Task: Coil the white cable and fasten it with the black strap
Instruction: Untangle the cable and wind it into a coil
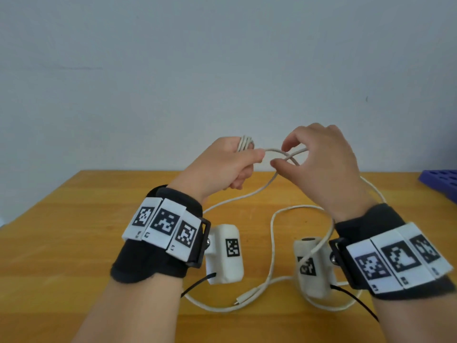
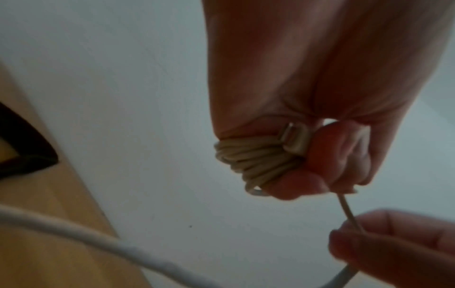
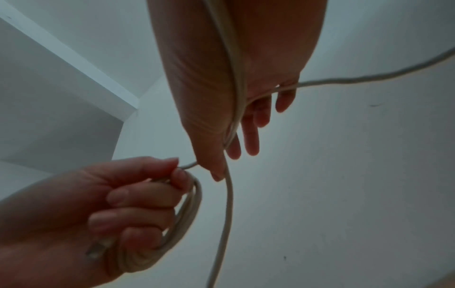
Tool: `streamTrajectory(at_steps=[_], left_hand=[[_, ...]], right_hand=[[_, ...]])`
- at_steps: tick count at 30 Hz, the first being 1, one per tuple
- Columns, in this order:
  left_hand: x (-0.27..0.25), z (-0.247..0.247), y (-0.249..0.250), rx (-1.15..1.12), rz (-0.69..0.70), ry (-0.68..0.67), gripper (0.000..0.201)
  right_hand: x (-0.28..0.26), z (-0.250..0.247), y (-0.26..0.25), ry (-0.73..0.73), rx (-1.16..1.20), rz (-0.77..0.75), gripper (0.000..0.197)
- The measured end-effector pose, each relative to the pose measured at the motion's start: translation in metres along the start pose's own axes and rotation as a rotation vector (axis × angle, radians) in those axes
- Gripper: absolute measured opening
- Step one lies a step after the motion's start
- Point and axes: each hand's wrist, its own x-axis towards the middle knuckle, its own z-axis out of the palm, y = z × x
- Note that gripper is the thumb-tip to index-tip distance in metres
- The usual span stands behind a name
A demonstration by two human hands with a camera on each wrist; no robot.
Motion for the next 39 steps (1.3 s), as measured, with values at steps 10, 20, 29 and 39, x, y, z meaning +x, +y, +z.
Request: streamTrajectory(at_steps=[10, 20, 29, 39], left_hand=[[0.005, -0.009, -0.002, -0.289, 0.002, 0.187, 0.02], [0.006, -0.001, 0.001, -0.39, -0.074, 0.166, 0.017], [0.009, -0.015, 0.039, -0.432, -0.033, 0.234, 0.02], [0.001, -0.015, 0.012, -0.445, -0.192, 0.305, 0.021]], right_hand=[[-0.004, 0.019, 0.022, -0.257, 0.175, 0.238, 0.016], [0.049, -0.01, 0.013, -0.036, 0.179, 0.195, 0.027], [0.081, -0.027, 0.008, 0.41, -0.12, -0.327, 0.03], [0.029, -0.004, 0.023, -0.123, 0.368, 0.154, 0.022]])
